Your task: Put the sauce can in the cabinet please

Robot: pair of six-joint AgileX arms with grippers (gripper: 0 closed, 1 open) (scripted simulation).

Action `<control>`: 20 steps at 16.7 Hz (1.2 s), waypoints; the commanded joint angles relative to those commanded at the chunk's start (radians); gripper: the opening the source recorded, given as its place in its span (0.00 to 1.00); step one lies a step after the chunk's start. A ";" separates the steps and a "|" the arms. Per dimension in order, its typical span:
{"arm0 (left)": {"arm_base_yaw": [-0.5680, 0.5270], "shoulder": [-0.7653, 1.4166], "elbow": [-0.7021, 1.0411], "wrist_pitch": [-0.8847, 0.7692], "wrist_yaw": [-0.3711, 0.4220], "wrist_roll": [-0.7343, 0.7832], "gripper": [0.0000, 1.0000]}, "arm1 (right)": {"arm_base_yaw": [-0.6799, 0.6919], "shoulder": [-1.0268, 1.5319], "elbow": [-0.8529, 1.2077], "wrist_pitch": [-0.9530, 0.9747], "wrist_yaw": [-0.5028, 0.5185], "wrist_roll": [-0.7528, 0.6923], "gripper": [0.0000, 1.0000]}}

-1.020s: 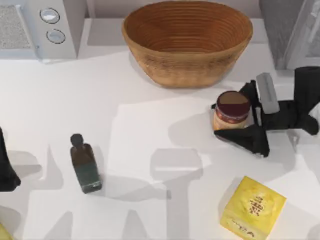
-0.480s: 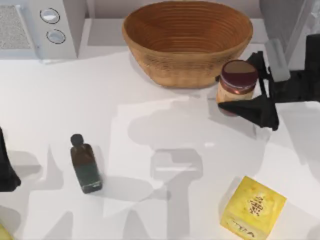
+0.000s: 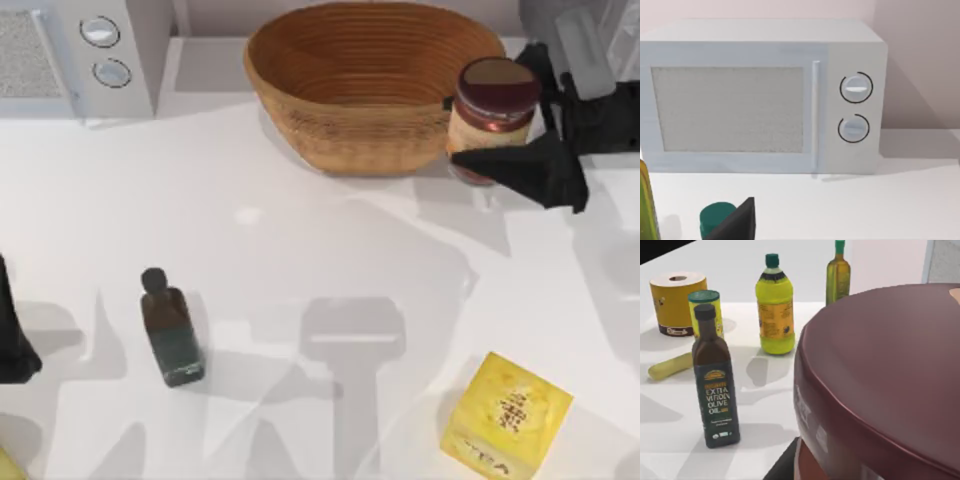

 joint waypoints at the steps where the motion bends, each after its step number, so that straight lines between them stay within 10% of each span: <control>1: 0.000 0.000 0.000 0.000 0.000 0.000 1.00 | 0.000 0.000 0.000 0.000 0.000 0.000 0.00; 10: 0.000 0.000 0.000 0.000 0.000 0.000 1.00 | -0.024 -0.159 -0.195 -0.066 0.063 0.114 0.00; 20: 0.000 0.000 0.000 0.000 0.000 0.000 1.00 | -0.107 -1.018 -0.614 -0.057 0.602 0.230 0.00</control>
